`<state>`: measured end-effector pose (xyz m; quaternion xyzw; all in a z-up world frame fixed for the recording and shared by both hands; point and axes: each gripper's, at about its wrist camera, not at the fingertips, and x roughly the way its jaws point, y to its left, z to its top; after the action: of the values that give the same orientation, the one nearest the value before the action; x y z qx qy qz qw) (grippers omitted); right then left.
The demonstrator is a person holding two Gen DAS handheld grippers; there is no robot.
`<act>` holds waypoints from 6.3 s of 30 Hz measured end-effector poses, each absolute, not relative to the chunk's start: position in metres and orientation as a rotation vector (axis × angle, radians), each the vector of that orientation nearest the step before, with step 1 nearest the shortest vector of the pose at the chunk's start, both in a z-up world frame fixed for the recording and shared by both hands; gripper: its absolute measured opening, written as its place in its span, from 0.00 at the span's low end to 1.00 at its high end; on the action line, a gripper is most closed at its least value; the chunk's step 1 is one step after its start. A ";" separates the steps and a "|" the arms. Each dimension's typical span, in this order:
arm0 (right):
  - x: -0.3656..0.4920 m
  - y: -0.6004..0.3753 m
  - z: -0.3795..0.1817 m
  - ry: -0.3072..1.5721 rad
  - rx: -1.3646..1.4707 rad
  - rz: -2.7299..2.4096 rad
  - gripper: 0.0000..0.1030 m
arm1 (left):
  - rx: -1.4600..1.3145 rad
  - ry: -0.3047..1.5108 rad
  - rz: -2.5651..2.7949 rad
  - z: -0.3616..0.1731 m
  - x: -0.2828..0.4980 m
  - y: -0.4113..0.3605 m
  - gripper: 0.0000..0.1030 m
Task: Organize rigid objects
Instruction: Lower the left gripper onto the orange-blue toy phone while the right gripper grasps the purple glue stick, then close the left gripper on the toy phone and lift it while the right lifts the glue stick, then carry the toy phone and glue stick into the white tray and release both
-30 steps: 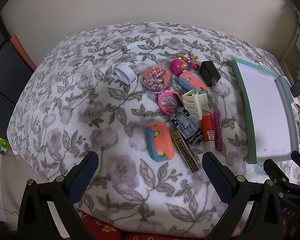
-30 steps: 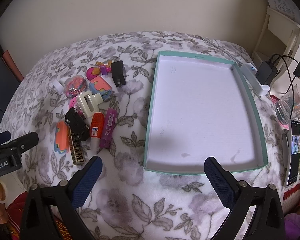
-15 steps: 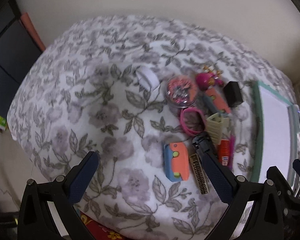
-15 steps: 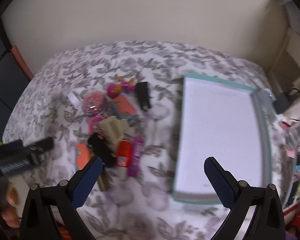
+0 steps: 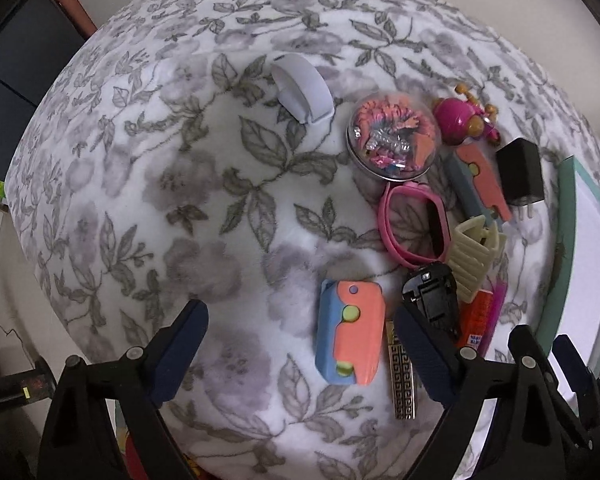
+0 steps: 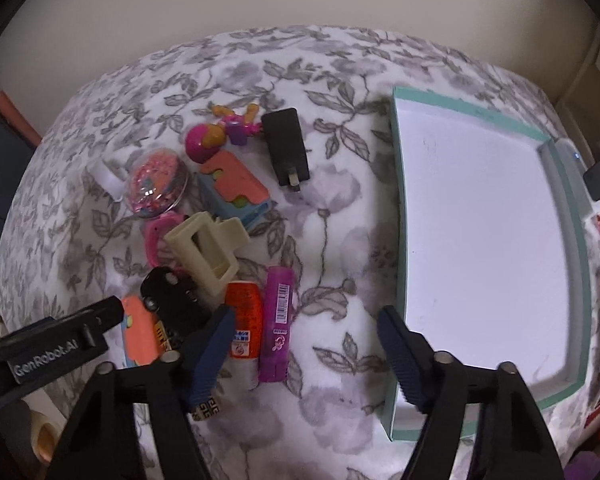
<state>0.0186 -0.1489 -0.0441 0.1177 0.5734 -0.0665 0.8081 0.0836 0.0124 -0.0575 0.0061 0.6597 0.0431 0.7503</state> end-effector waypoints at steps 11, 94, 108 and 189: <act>0.023 -0.150 -0.073 1.277 0.289 -0.116 0.59 | 0.010 1.481 0.050 -0.084 0.082 0.001 0.73; 0.003 -0.141 -0.029 1.145 0.151 -0.130 0.19 | 0.130 1.285 -0.041 -0.043 0.054 0.005 0.42; 0.000 -0.193 -0.025 1.102 0.272 -0.230 0.19 | 0.112 1.227 -0.126 -0.031 0.042 -0.016 0.33; 0.008 -0.377 -0.077 1.085 0.478 -0.541 0.20 | 0.176 1.299 -0.520 -0.057 0.114 -0.262 0.29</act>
<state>0.0084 -0.3766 -0.0774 0.2227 0.5048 -0.2516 0.7952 0.1144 -0.2616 -0.0568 0.0810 0.5970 -0.2388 0.7615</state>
